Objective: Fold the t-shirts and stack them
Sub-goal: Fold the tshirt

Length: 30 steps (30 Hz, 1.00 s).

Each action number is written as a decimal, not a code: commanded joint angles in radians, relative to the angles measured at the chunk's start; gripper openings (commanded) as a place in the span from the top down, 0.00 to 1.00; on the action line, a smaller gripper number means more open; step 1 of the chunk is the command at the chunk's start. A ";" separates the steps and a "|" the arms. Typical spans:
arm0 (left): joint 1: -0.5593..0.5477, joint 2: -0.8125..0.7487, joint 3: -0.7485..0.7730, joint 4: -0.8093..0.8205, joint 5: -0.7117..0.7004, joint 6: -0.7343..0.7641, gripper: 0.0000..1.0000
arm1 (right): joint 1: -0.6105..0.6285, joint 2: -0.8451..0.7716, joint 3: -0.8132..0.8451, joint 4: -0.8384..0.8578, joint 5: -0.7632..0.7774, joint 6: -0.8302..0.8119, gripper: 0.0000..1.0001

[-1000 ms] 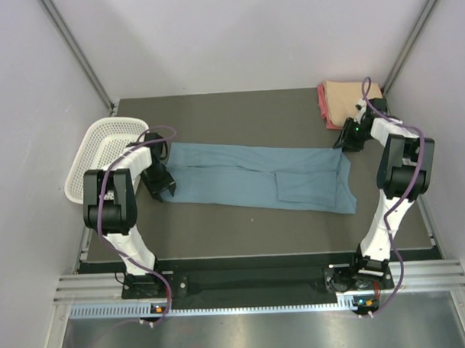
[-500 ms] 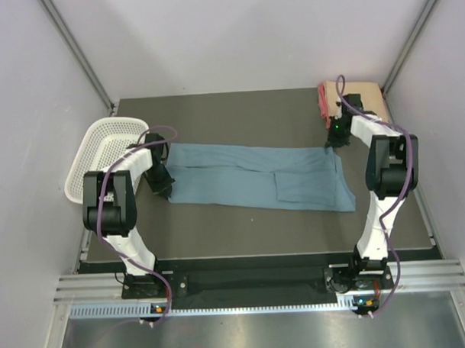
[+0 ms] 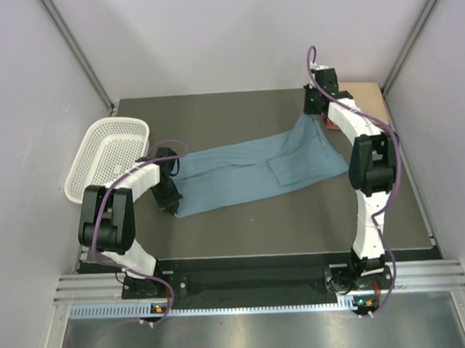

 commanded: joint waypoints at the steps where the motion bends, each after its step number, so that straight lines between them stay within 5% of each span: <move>1: -0.078 -0.038 -0.051 -0.091 0.049 -0.080 1.00 | 0.045 0.088 0.130 0.103 0.007 -0.015 1.00; 16: -0.571 -0.181 -0.149 -0.056 0.134 -0.457 1.00 | 0.176 0.316 0.345 0.362 0.085 -0.046 1.00; 26: -0.816 -0.078 -0.075 -0.016 0.143 -0.562 0.99 | 0.274 0.418 0.454 0.480 0.057 -0.005 0.95; 30: -0.825 -0.137 -0.028 -0.035 0.117 -0.519 0.63 | 0.277 0.425 0.486 0.437 0.076 0.031 0.75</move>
